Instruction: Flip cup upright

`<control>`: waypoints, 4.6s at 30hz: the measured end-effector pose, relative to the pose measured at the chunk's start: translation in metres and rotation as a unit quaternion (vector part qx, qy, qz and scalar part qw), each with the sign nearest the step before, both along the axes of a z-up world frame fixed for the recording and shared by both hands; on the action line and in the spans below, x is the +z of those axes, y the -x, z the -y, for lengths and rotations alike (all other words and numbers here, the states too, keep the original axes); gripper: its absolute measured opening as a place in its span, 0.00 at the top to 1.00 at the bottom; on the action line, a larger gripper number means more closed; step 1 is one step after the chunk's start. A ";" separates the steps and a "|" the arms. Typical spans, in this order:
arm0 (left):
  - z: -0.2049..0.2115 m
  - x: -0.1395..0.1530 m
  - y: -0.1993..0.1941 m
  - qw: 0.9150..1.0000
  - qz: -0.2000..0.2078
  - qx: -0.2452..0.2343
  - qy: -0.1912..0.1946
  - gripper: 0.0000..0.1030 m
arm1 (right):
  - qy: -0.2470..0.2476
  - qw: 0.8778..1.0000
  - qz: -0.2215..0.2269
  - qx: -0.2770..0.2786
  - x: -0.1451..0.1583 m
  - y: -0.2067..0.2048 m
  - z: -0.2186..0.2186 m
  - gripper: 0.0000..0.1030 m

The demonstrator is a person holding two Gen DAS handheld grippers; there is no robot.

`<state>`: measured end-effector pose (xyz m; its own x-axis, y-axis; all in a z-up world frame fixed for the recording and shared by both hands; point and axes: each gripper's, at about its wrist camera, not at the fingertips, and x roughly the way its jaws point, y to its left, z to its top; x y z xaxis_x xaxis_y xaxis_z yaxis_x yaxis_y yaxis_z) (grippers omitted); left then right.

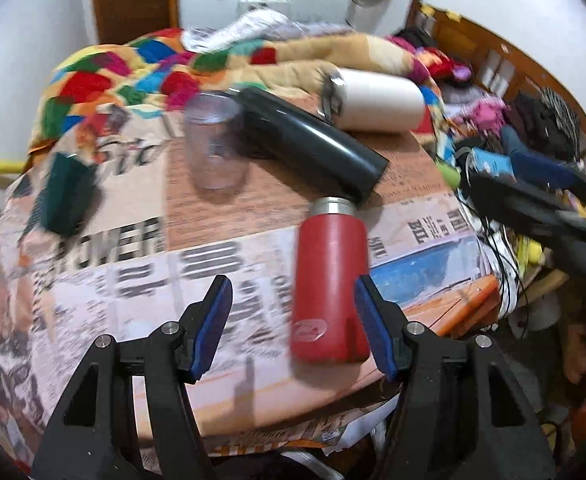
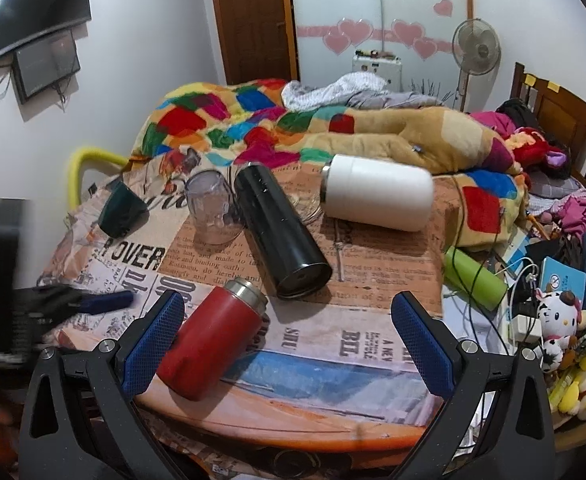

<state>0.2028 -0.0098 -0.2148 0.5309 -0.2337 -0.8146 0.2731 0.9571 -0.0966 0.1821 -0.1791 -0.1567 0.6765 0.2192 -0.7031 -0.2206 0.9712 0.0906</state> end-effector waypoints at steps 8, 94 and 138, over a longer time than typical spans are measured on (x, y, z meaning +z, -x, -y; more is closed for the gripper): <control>-0.062 0.012 0.034 0.993 0.062 0.096 -0.038 0.31 | -0.016 0.995 -0.095 0.015 -0.047 -0.032 -0.035 0.05; -0.064 0.124 0.097 0.970 0.202 0.134 0.025 0.20 | -0.038 0.990 0.097 0.093 0.092 0.047 -0.042 0.32; -0.016 0.204 0.220 0.904 0.389 0.179 0.016 0.00 | -0.071 0.953 0.290 0.055 0.153 0.177 0.000 0.00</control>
<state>-0.0173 0.0060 -0.0111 0.9860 0.0509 -0.1586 -0.0576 0.9976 -0.0374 0.0049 -0.1789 -0.0038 0.9101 0.3755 -0.1755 -0.3724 0.9267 0.0514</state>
